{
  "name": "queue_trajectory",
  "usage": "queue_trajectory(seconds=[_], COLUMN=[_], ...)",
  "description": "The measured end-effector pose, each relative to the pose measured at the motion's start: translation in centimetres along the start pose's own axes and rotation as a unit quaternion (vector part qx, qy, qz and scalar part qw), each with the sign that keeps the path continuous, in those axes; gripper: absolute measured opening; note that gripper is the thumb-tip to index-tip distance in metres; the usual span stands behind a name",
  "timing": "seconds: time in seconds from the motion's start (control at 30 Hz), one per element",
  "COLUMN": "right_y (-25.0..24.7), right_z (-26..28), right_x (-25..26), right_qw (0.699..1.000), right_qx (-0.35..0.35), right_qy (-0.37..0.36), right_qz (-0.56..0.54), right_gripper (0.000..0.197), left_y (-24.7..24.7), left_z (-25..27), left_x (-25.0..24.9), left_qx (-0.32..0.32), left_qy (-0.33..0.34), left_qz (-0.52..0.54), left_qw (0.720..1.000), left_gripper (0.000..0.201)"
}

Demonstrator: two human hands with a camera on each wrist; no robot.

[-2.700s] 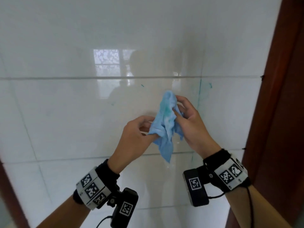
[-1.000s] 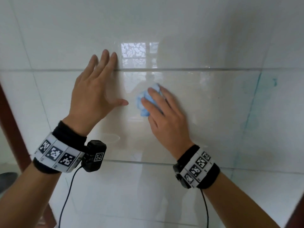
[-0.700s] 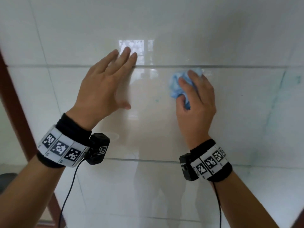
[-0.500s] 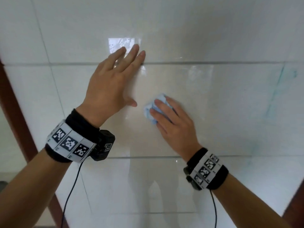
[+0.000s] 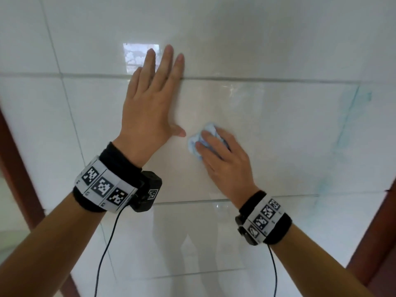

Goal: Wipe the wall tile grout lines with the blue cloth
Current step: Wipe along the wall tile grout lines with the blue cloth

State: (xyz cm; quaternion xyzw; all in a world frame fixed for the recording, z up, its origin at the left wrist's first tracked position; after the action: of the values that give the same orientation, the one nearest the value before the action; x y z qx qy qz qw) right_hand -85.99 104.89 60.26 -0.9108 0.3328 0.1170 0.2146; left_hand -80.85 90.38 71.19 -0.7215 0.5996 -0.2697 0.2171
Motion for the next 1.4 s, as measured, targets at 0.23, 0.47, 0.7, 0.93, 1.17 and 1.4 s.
queue_trajectory(seconds=[0.23,0.47,0.7,0.93,1.17,1.4], right_y=[-8.7,-6.8,-4.3,-13.6,-20.2,-20.6], right_z=[-6.8,-6.1,-4.1,-0.9,-0.9,-1.2], right_x=[-14.4,-11.7,-5.9,-15.4,-24.4,-31.7], right_qw=[0.959,0.965,1.0,0.966,0.972,0.978], right_qx=[-0.129,-0.132,-0.011,-0.084,-0.068,-0.025], right_qy=[0.253,0.225,0.012,0.23,0.217,0.197], right_qz=[-0.009,-0.004,0.003,-0.087,-0.054,-0.07], right_gripper=[0.028,0.032,0.02,0.038,0.037,0.034], left_y=[0.0,-0.1,0.2,1.3,1.7,1.3], left_z=[-0.1,-0.1,0.3,0.2,-2.8,-7.0], left_x=[-0.1,-1.0,-3.8,-10.0,-17.3,-22.9], left_qx=[0.004,0.005,0.004,0.003,-0.002,0.001], left_qy=[-0.017,-0.03,-0.004,0.051,0.074,0.08], left_qz=[-0.003,-0.008,0.02,0.083,0.11,0.079], left_qw=[1.0,1.0,1.0,0.995,0.991,0.994], left_gripper=[0.156,0.156,0.14,0.135,0.129,0.124])
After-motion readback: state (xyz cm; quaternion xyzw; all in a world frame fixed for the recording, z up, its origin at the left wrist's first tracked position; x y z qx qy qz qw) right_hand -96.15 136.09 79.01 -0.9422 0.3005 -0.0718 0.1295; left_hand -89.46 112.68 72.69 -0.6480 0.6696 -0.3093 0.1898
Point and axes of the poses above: each hand's wrist, its own z-axis away from the middle knuckle, its own y-axis out of the palm, x = y × z, the point moved 7 cm from there along -z, towards the middle knuckle, and after that the axes turned 8 degrees about x, right-handed, at the moved point
